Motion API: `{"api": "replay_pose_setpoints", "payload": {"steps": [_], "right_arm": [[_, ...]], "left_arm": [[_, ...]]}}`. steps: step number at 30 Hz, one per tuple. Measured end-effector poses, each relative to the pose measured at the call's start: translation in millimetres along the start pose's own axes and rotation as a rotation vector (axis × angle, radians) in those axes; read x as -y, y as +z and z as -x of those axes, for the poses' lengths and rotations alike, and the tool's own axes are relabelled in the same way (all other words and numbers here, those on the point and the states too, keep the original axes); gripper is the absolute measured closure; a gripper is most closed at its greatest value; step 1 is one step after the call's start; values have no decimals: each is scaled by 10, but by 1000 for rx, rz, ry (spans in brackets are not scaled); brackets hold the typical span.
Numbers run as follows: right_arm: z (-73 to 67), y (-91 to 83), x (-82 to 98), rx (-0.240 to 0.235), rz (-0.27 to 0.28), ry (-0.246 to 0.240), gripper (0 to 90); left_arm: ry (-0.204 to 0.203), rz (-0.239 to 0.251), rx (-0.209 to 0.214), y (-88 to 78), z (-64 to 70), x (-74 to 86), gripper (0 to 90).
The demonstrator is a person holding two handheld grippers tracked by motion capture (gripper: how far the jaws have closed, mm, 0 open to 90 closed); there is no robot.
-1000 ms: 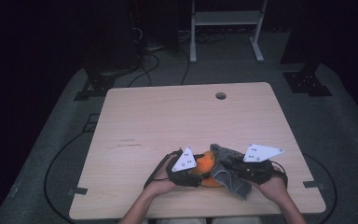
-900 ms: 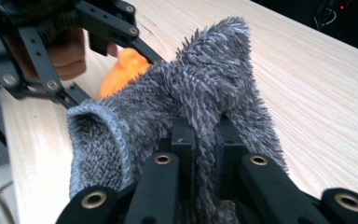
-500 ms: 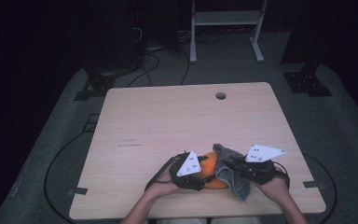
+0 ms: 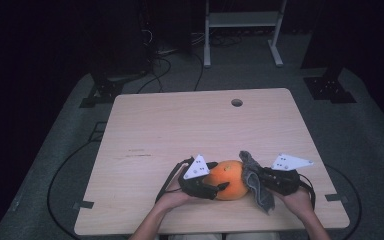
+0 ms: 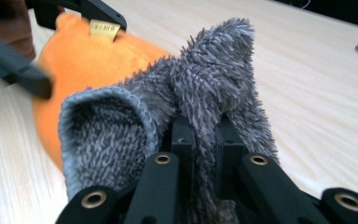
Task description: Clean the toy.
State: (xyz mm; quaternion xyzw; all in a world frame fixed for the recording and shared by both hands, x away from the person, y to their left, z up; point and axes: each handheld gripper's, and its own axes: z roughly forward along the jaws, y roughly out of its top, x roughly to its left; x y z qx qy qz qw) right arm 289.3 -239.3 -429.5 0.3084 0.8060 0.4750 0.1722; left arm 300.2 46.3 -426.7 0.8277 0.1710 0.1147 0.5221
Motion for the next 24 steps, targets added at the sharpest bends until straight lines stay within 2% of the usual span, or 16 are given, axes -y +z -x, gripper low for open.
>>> {"api": "replay_pose_setpoints", "payload": {"steps": [1,3,6,9,11,14,16,17,19,22,23,24], "right_arm": [[-13,-4,-20,-1,16,3,810],[-24,-16,-44,-32,51,19,810],[55,12,38,-85,68,78,807],[157,108,211,-78,20,161,808],[187,120,251,-49,-9,177,808],[147,52,184,-47,72,188,808],[114,34,137,-75,117,195,808],[102,49,137,-93,118,198,808],[100,106,182,-87,79,194,807],[161,163,277,-52,1,231,807],[181,165,297,-39,-15,240,808],[194,151,301,-41,-2,253,808]], "left_arm": [[32,-9,-11,6,18,-12,214],[59,-20,-17,-8,-2,16,291],[33,-16,-18,-54,-88,90,352],[18,-12,-13,-77,-149,129,365],[7,-11,-12,-89,-164,140,365],[-5,-7,-19,-103,-194,163,365],[-12,-6,-14,-109,-214,173,364],[-10,-8,-12,-113,-221,174,365],[-6,-11,-7,-114,-225,177,364],[-20,-4,-6,-121,-240,192,364],[-27,-1,-8,-123,-244,198,363],[-29,1,-11,-121,-245,200,363]]}}
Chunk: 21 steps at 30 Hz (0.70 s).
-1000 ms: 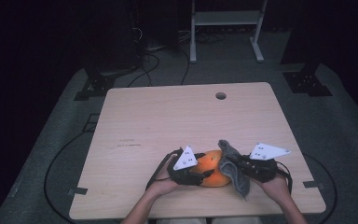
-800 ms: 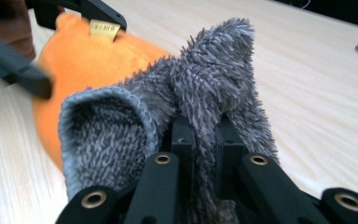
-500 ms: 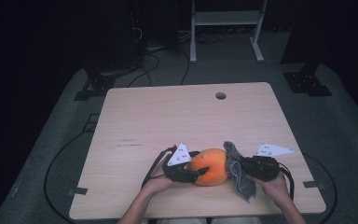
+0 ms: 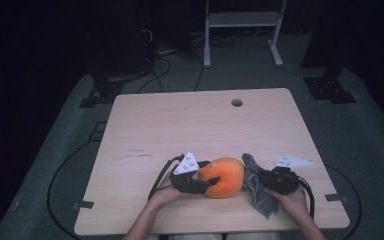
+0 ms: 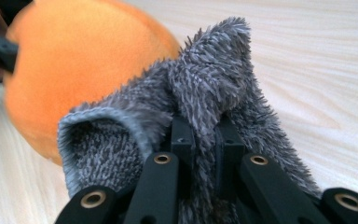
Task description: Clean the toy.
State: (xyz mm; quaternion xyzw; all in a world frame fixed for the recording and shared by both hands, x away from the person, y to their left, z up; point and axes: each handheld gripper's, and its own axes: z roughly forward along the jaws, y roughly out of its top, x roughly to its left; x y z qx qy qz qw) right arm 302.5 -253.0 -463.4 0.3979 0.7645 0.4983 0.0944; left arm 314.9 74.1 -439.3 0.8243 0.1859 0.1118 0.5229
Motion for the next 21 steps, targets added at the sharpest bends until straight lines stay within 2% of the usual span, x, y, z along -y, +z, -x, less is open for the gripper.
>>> {"api": "replay_pose_setpoints", "payload": {"steps": [3,4,5,7,8,9,10,11,13,15,16,18,19,21], "right_arm": [[-53,-73,-75,-58,102,12,807],[-73,-78,-91,-70,115,11,807],[-97,-61,-99,-75,109,-1,807],[-93,-2,-61,-44,52,-13,808],[-75,16,-35,-38,35,-1,808],[-34,35,2,-28,6,20,808],[-17,37,12,-17,-8,19,808],[-9,19,5,-12,1,22,808],[-24,-35,-46,-25,54,20,808],[-55,-99,-132,-62,137,24,808],[-69,-102,-153,-74,144,24,808],[-74,-53,-123,-67,103,3,807],[-58,-22,-84,-72,80,14,807],[-14,-2,-33,-61,44,26,807]], "left_arm": [[9,-1,-2,17,23,0,363],[13,0,-2,20,23,-2,362],[10,-2,1,17,17,-1,360],[3,2,4,13,4,4,358],[-3,3,7,10,-1,7,358],[3,4,9,9,0,7,358],[15,2,19,10,11,4,359],[25,-1,27,9,24,2,359],[44,0,48,17,48,8,360],[80,-5,87,23,90,13,360],[87,-6,89,25,105,8,360],[93,-3,103,23,111,-1,346],[94,-1,110,22,111,-4,322],[54,-10,92,33,88,-12,246]]}}
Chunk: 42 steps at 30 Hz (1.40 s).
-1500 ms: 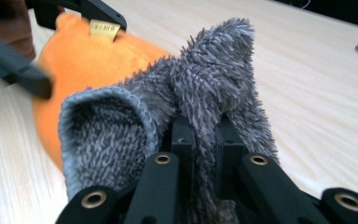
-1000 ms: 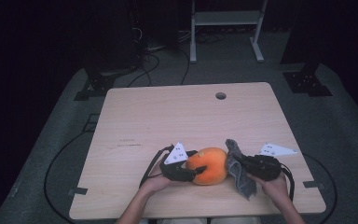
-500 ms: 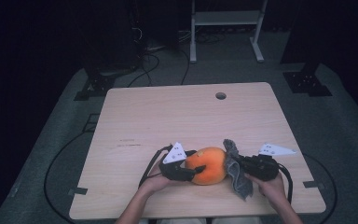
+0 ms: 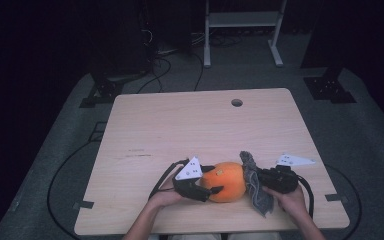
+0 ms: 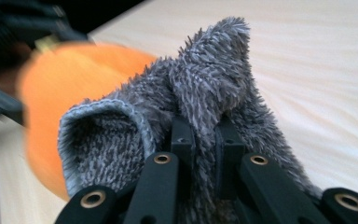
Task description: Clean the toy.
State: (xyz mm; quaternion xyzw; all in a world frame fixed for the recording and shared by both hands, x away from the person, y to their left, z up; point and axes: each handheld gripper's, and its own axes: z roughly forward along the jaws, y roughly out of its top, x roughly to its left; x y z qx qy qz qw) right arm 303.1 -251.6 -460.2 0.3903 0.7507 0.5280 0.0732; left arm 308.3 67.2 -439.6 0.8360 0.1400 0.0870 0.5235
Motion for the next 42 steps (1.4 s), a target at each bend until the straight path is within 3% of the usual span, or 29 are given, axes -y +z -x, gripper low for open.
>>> {"api": "replay_pose_setpoints", "payload": {"steps": [2,3,8,11,14,17,19,22,24,26,28,29,30,31,33,36,39,42], "right_arm": [[33,-33,-14,27,-31,-6,807],[33,-68,-34,29,-14,-4,807],[-175,-249,-244,-55,102,-85,807],[-205,-183,-220,-55,48,-114,807],[-105,-112,-90,-44,-3,-68,808],[-42,-156,-76,23,-55,-77,808],[-57,-193,-84,8,-23,-74,808],[-199,-240,-177,-58,45,-125,807],[-265,-243,-209,-88,52,-149,807],[-269,-197,-180,-73,17,-165,808],[-178,-139,-100,-78,-9,-111,807],[-151,-139,-93,-59,-19,-111,807],[-132,-145,-106,7,-54,-130,808],[-118,-157,-115,28,-67,-137,808],[-120,-199,-135,10,-29,-127,808],[-220,-255,-217,-60,41,-150,807],[-235,-212,-194,-53,9,-172,807],[-120,-146,-101,-40,-31,-116,807]], "left_arm": [[-57,-21,-21,24,-30,10,156],[-59,-21,-16,29,-33,18,146],[35,-20,17,57,74,-2,274],[73,-24,26,62,118,-8,289],[70,-26,26,64,109,-3,273],[55,-23,29,52,96,12,233],[48,-25,25,53,91,18,218],[22,-33,8,74,78,12,159],[-3,-42,5,80,64,16,120],[6,-39,21,73,69,30,143],[39,-33,29,80,101,34,216],[47,-34,30,85,115,25,234],[63,-34,31,83,123,23,246],[69,-34,30,82,133,24,254],[80,-34,29,77,147,28,263],[98,-33,32,80,159,28,275],[115,-31,32,82,177,29,276],[108,-28,27,94,183,28,257]]}}
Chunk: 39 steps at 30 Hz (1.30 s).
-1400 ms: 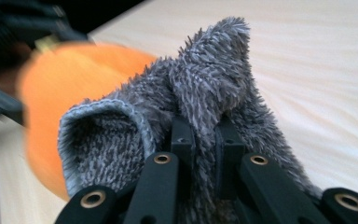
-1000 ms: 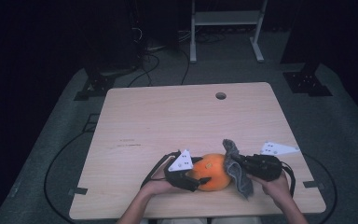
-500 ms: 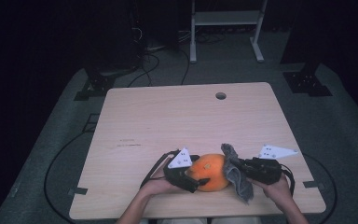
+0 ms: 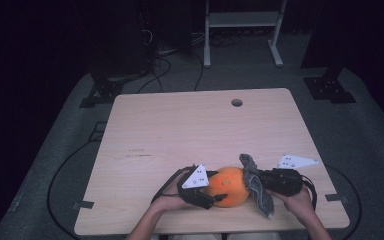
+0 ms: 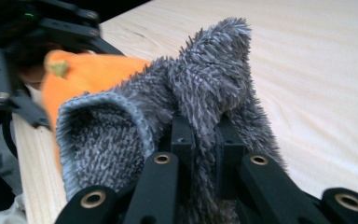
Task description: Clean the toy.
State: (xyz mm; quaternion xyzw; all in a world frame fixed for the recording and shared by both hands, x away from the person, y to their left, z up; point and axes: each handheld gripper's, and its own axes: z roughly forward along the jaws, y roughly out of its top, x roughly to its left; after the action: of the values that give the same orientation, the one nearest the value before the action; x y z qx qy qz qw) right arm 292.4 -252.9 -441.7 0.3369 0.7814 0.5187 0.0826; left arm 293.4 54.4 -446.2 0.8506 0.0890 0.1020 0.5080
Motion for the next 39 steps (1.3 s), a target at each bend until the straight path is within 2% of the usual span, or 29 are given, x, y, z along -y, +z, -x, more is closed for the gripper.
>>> {"api": "replay_pose_setpoints", "payload": {"steps": [1,4,5,7,9,11,13,16,18,20,21,23,26,28,30,33,35,37,39], "right_arm": [[32,0,17,6,-6,18,807],[58,-11,33,45,-41,15,808],[57,-21,31,50,-37,14,807],[31,-55,-9,40,0,2,807],[-6,-97,-59,9,51,-3,807],[-49,-125,-96,-12,72,-15,807],[-45,-96,-75,-3,40,-26,807],[40,11,35,16,-31,14,808],[102,36,77,30,-57,51,808],[110,22,76,54,-73,47,808],[110,8,70,57,-66,43,808],[74,-55,11,48,-18,30,808],[-12,-143,-91,-3,75,10,807],[-59,-152,-122,-22,85,-5,807],[-65,-103,-96,-8,48,-25,807],[-10,19,9,25,-38,-9,808],[37,28,31,35,-51,16,808],[46,5,21,70,-73,5,808],[42,-33,3,70,-51,4,808]], "left_arm": [[-6,-1,0,2,-8,0,242],[-34,6,-4,8,-22,9,191],[-35,6,-5,8,-24,12,186],[-34,8,-4,6,-26,18,185],[-31,8,-2,4,-31,21,185],[-29,6,0,3,-36,22,186],[-37,5,1,-5,-45,27,187],[-50,2,-4,-13,-62,33,187],[-60,1,-2,-17,-78,37,188],[-65,1,-3,-22,-85,41,188],[-70,2,-4,-24,-89,46,188],[-77,4,-6,-27,-98,54,189],[-83,8,-6,-15,-104,53,189],[-84,7,-6,-14,-106,52,189],[-86,8,-10,-17,-107,54,188],[-87,7,-12,-8,-102,53,189],[-91,8,-13,-6,-111,48,188],[-97,10,-13,-14,-116,57,188],[-99,11,-12,-14,-116,59,189]]}}
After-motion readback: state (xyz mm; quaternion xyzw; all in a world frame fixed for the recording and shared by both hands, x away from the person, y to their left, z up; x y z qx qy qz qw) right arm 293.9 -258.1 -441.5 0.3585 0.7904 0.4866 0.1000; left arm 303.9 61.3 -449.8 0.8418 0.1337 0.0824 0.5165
